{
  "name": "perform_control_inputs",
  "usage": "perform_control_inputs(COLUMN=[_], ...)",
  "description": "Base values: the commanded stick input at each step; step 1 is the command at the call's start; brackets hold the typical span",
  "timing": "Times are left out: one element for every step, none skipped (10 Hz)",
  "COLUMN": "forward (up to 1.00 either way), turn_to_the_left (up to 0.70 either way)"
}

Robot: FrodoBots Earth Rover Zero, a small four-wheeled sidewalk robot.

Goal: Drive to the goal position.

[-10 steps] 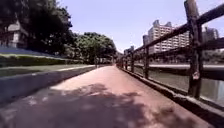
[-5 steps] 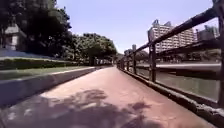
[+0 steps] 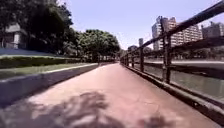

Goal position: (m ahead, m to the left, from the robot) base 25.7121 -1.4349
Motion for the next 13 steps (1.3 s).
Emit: perform_control_inputs(forward=[1.0, 1.0, 1.0, 1.0, 1.0, 1.0, 1.0, 1.0, 1.0, 1.0, 1.0, 1.0, 1.0], turn_to_the_left=[0.01, 0.01, 0.01, 0.01, 0.01, 0.01, 0.01, 0.05, 0.28, 0.25, 0.22, 0.01, 0.01])
